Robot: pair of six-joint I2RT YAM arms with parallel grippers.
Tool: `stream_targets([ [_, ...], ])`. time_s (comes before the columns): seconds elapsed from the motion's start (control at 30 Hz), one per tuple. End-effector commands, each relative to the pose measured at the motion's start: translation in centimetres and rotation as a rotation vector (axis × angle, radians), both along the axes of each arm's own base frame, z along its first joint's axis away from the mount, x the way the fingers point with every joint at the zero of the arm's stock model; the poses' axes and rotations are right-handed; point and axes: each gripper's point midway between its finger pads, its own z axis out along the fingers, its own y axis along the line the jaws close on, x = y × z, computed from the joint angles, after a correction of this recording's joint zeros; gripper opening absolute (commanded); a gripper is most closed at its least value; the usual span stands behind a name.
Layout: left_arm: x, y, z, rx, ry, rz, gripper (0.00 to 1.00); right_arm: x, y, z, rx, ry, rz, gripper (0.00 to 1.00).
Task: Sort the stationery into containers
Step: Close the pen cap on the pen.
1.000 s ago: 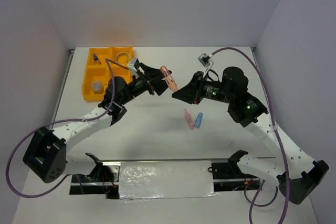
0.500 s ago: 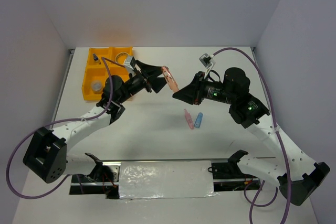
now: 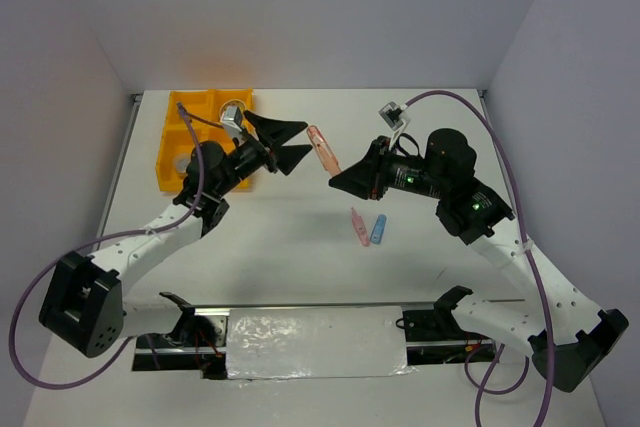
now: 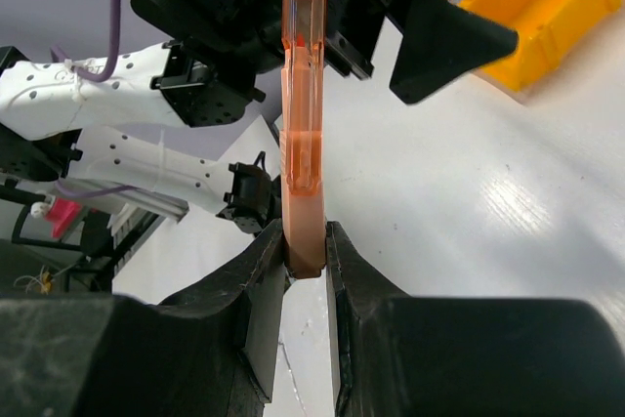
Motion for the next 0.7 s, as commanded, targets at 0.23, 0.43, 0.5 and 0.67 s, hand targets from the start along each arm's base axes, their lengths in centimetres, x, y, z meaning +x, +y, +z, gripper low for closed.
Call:
stream_targets([
  [0.23,-1.1,4.5,6.0,-0.055,-0.355,0.145,0.98,-0.5,-0.2,1.1,0.011,-0.042,0.003,0.0],
  [0.43,-3.5,2.9,11.0,-0.003,-0.674,0.078,0.96,-0.6,0.0,1.2,0.015,-0.034,0.016,0.0],
  [0.5,-3.9,2.2,12.1,0.054,-0.745,0.059,0.95,-0.6,-0.1,1.2,0.014,-0.034,0.016,0.0],
  [0.67,-4.0,1.1,12.8,0.13,-0.789,0.029,0.91,-0.7,-0.1,1.7,0.015,-0.045,0.02,0.0],
])
